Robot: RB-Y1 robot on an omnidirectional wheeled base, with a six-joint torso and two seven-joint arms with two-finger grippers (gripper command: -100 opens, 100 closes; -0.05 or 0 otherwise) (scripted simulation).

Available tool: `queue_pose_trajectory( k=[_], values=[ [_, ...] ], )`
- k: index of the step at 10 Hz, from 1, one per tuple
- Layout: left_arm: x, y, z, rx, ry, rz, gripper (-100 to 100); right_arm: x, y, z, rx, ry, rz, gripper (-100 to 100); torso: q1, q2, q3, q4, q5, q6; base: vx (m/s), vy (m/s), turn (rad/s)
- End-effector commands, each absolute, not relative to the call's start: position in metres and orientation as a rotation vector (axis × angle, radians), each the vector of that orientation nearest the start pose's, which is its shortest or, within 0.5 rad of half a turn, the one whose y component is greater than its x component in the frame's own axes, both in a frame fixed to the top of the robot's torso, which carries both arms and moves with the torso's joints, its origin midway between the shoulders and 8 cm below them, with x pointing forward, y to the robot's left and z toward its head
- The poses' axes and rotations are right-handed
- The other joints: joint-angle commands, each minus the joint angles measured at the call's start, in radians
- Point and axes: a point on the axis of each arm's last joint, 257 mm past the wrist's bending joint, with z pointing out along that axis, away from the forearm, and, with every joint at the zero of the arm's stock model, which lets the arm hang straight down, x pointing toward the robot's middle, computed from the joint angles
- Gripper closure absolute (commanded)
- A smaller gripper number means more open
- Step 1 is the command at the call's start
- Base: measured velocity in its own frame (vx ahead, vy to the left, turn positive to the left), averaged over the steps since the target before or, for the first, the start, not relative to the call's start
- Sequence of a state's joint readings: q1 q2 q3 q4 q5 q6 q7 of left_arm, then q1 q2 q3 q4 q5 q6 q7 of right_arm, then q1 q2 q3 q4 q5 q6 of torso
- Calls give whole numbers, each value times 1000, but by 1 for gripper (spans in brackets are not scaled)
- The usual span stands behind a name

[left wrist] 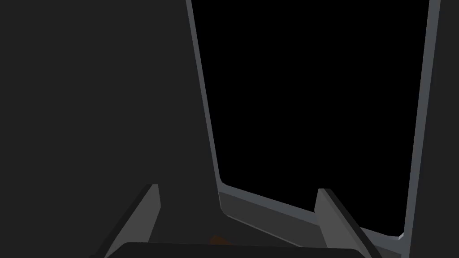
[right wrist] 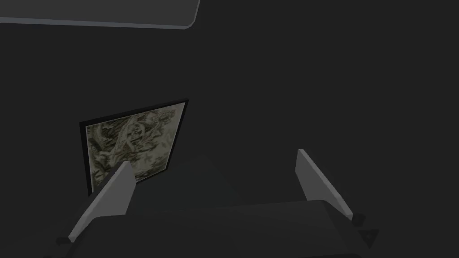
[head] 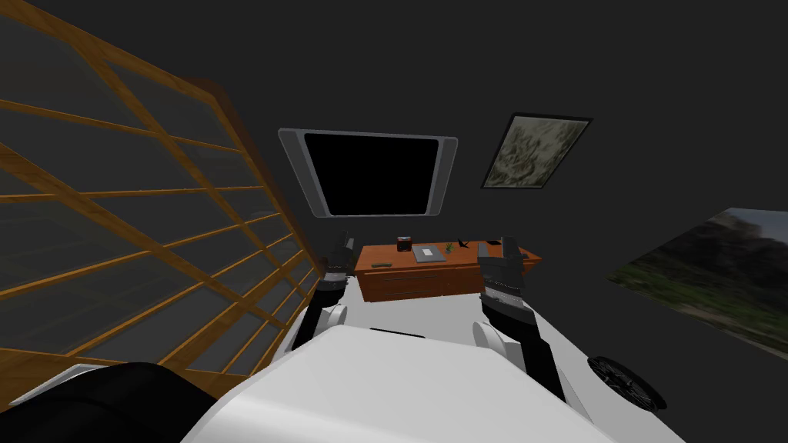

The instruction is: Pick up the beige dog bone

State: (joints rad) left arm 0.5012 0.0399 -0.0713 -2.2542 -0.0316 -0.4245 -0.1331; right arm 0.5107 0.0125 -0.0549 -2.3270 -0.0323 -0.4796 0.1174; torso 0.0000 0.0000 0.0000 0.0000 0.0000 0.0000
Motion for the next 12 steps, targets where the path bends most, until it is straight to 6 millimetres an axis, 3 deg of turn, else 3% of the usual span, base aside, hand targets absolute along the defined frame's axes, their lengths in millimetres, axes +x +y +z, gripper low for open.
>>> queue_pose_trajectory(
  k=[1, 8, 9, 12],
  values=[
    [371, 252, -13, -637, 811, -1197, -100, 332, -302, 39, 622, 597, 1158, 0, 0, 0, 0, 0, 0, 0, 12, -20, 9],
    [420, 293, -75, -746, 958, -1096, -100, 332, -302, 39, 622, 597, 1158, 0, -4, -2, -1, 0, -1, 0, 22, -64, 19],
    [420, 293, -75, -747, 958, -1095, -100, 332, -302, 39, 622, 597, 1158, 0, -5, -2, -1, -1, -1, 0, 21, -52, 6],
    [442, 320, -110, -840, 1010, -1038, -100, 332, -302, 39, 622, 597, 1158, 0, -4, -2, -1, 0, -1, 0, 17, -60, 14]
  ],
)
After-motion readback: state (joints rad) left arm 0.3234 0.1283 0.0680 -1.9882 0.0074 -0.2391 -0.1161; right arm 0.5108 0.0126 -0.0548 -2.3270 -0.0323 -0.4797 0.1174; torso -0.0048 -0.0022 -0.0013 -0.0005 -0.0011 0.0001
